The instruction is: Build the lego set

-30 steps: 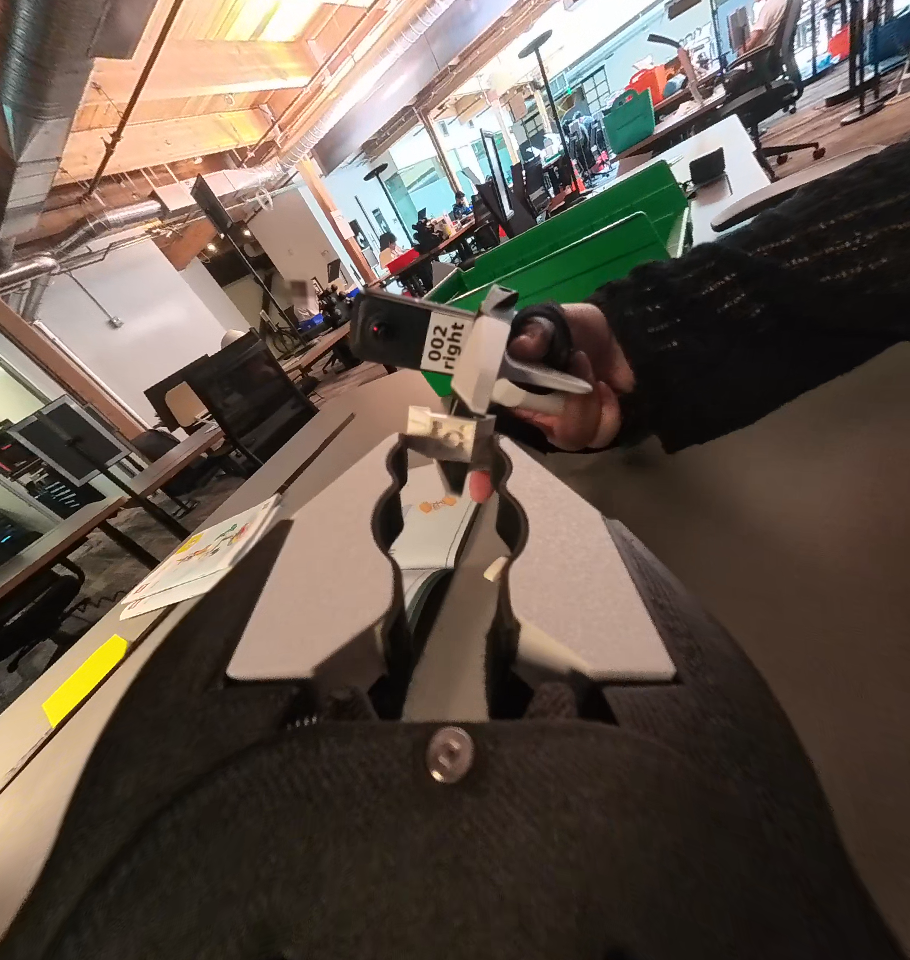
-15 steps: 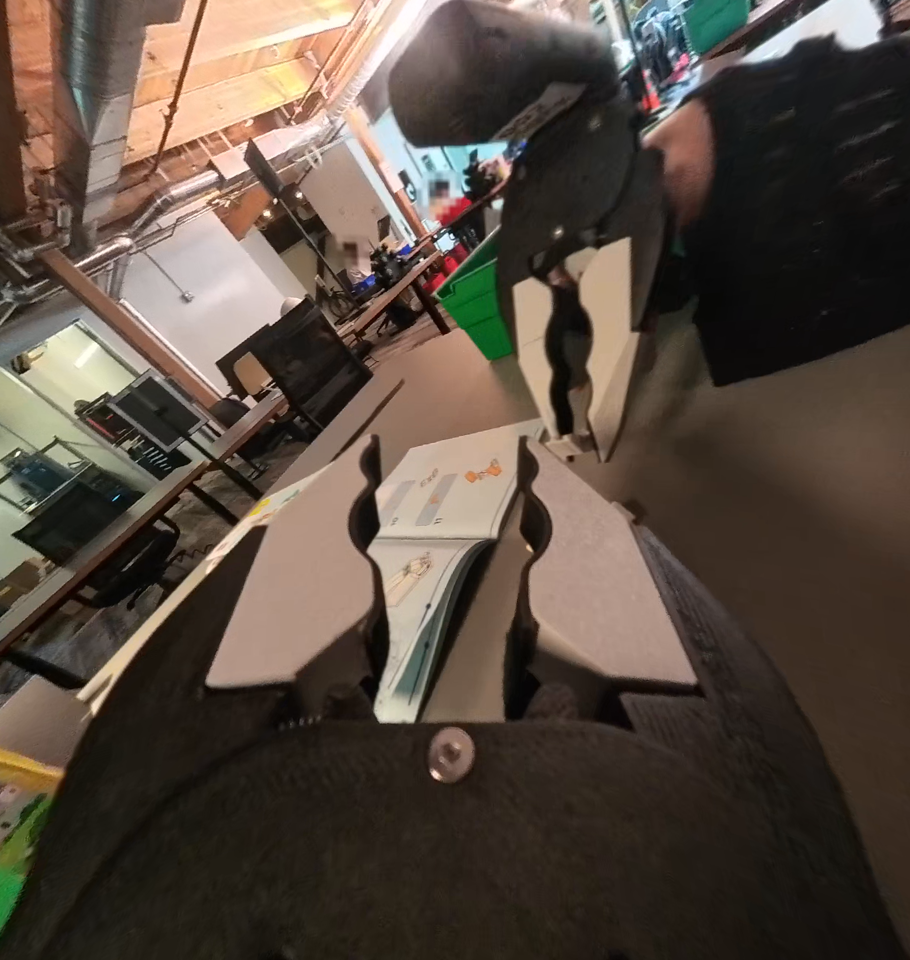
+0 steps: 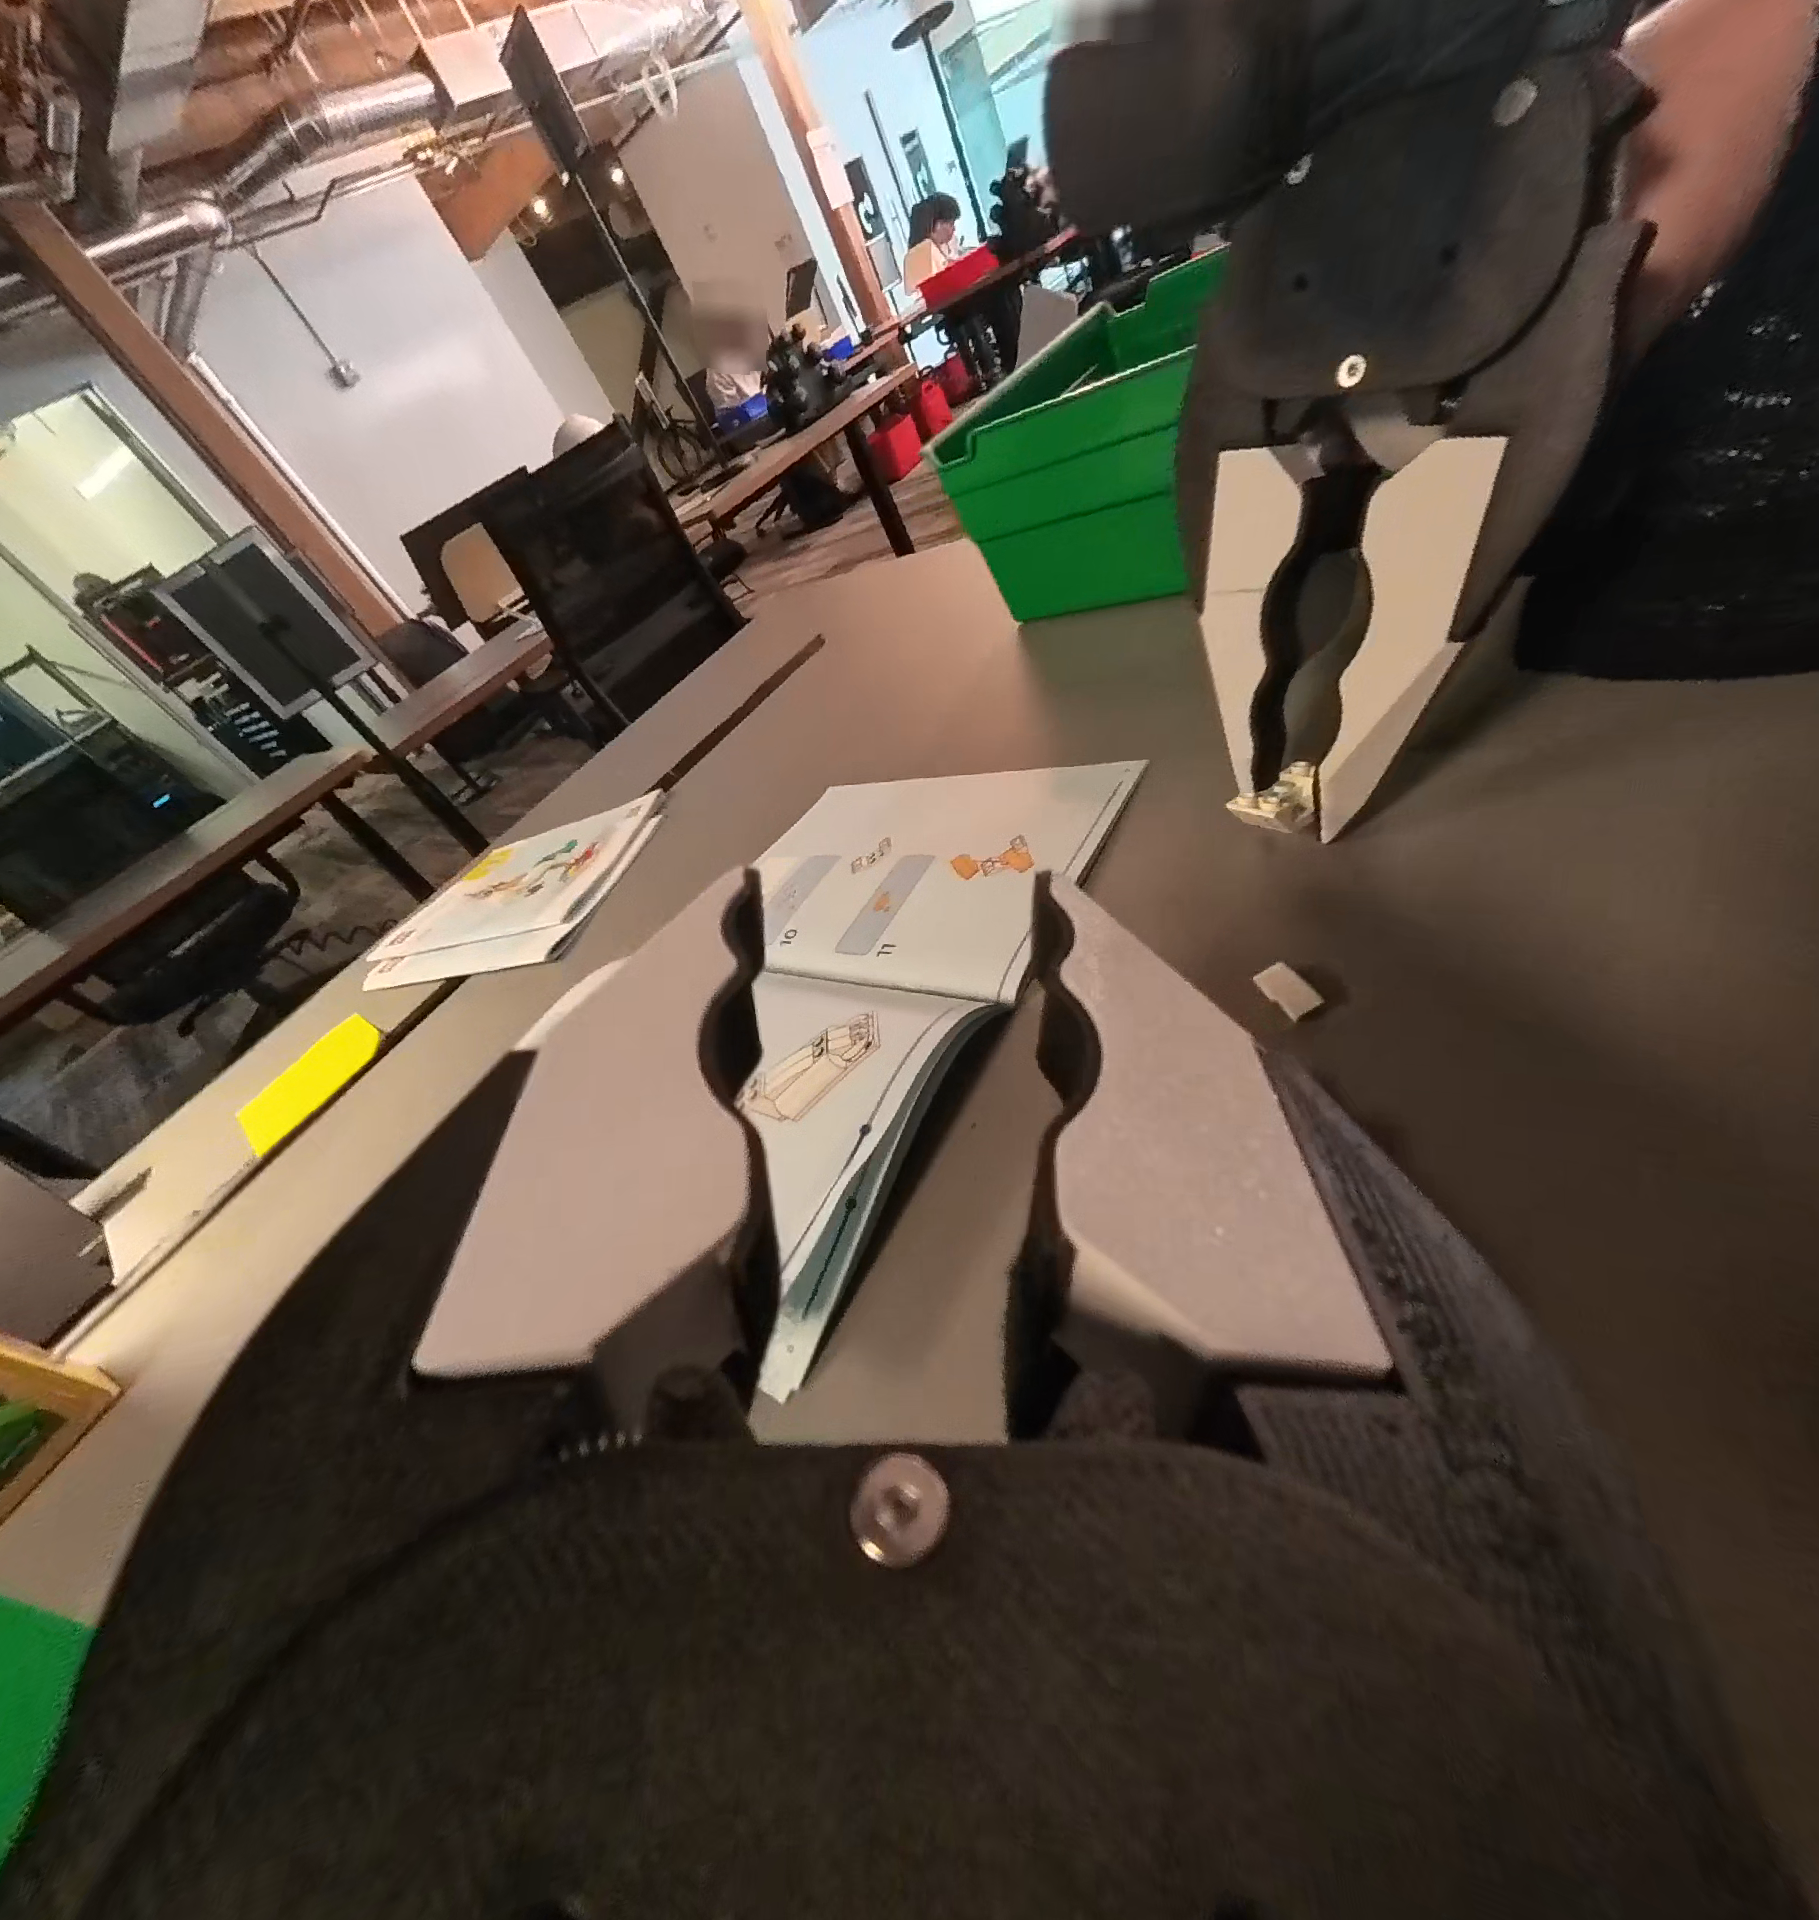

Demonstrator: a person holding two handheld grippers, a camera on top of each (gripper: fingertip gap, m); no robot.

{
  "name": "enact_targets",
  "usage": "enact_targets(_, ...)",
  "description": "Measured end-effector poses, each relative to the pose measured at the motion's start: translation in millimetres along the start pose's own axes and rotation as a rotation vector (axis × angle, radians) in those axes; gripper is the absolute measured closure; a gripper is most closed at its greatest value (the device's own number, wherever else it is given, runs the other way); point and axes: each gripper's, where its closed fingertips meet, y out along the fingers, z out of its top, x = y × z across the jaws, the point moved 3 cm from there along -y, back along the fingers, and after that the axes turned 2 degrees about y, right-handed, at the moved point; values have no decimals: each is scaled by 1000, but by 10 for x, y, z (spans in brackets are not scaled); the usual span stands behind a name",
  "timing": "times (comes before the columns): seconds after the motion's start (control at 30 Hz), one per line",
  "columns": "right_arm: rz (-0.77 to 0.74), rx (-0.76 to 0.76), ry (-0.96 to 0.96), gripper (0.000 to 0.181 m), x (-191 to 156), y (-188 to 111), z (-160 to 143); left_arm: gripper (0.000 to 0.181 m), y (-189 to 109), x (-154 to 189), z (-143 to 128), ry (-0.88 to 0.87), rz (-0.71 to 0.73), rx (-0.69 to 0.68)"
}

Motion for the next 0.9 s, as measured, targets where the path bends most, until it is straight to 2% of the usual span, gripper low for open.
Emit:
enact_targets(0.43,-5,18,8,162,20,6,15,131,44,1,-93,-77,-28,-48)
enact_targets(0.53,6,42,4,153,33,-1,30,131,47,5,-97,-88,-34,-48)
enact_targets(0.63,-55,155,-22,148,132,-96,158,131,44,3,-92,-94,-34,-45)
enact_targets(0.77,-228,459,-34,147,373,-362,501,132,45,25,-97,-109,-49,-44)
enact_targets(0.83,-203,532,-29,148,371,-397,558,132,47,50,-103,-119,-65,-46)
enact_targets(0.9,-151,527,-27,149,339,-368,524,132,51,76,-103,-130,-80,-44)
